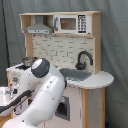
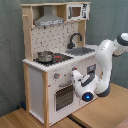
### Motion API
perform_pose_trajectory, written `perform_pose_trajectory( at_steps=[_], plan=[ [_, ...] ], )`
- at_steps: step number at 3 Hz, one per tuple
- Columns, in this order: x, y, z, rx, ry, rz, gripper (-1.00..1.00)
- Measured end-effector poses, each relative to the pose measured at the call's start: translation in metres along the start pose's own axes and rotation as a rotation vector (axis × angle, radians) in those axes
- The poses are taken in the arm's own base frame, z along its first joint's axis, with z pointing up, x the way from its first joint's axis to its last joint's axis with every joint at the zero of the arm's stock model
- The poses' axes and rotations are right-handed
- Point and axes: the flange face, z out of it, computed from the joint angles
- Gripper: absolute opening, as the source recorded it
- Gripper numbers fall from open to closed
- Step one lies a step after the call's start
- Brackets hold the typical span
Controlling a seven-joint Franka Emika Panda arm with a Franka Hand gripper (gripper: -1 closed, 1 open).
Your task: Play with the kitchen
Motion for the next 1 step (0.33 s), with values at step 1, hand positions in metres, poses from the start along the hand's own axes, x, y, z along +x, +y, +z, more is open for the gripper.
perform_pose_trajectory(
  at_steps=[1],
  plan=[
    [-0.0008,0.0185,-0.0274,0.012,0.089,-0.021,1.00]
  ],
)
